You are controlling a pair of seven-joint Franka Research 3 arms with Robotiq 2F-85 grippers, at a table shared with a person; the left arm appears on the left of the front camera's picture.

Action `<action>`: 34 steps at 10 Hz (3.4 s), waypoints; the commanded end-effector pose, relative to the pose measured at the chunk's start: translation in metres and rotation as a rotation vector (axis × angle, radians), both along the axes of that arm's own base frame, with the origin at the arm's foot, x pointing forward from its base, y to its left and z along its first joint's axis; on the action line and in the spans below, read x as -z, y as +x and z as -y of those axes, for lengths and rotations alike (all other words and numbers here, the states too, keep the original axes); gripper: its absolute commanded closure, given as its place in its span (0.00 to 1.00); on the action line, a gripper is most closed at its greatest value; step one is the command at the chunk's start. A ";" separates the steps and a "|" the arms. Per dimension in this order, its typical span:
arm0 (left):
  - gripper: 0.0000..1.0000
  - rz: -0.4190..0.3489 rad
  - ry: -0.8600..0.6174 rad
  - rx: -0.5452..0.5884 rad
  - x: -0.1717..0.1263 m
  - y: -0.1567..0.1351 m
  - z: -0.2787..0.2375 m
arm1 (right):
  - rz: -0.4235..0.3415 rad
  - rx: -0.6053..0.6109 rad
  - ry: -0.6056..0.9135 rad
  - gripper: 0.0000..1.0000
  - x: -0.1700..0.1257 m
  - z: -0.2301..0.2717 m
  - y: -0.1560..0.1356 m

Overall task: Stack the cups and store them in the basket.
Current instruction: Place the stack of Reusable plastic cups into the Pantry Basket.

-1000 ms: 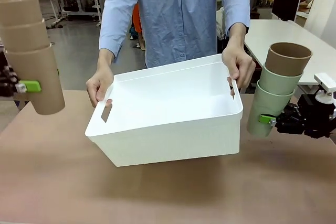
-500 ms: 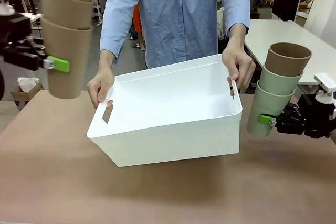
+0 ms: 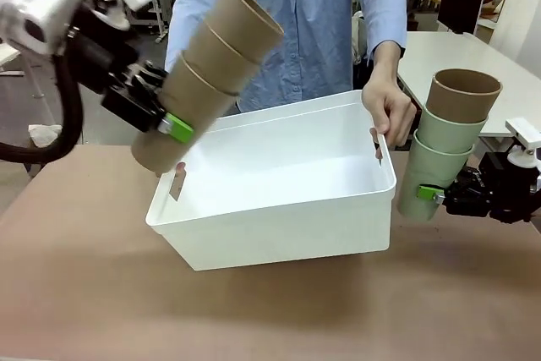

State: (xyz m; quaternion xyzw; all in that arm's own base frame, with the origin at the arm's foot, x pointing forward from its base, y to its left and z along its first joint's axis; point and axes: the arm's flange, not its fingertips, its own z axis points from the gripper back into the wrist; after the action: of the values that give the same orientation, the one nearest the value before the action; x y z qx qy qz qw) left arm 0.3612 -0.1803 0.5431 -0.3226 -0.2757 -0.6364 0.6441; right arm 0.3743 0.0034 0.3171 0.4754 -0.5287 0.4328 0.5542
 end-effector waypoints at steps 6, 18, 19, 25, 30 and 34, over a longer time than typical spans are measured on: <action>0.15 0.076 0.217 -0.089 0.045 0.006 0.083 | 0.013 0.001 -0.001 0.15 -0.005 0.001 0.000; 0.00 0.107 0.441 -0.052 0.141 0.009 0.130 | 0.013 0.001 -0.001 0.15 -0.005 0.001 0.000; 0.00 0.101 0.447 -0.034 0.141 0.009 0.130 | 0.013 0.001 -0.001 0.15 -0.005 0.001 0.000; 0.00 0.052 0.420 -0.020 0.084 0.013 0.095 | 0.013 0.001 -0.001 0.15 -0.005 0.001 0.000; 0.00 -0.011 0.169 0.043 -0.043 0.009 -0.003 | 0.013 0.001 -0.001 0.15 -0.005 0.001 0.000; 0.00 0.134 -0.014 -0.002 -0.116 -0.012 -0.154 | 0.013 0.001 -0.001 0.15 -0.005 0.001 0.000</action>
State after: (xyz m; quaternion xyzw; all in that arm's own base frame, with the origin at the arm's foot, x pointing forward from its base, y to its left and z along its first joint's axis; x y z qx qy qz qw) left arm 0.3464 -0.0417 0.6626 -0.2733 -0.3037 -0.6489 0.6418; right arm 0.3742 0.0035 0.3166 0.4755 -0.5283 0.4325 0.5547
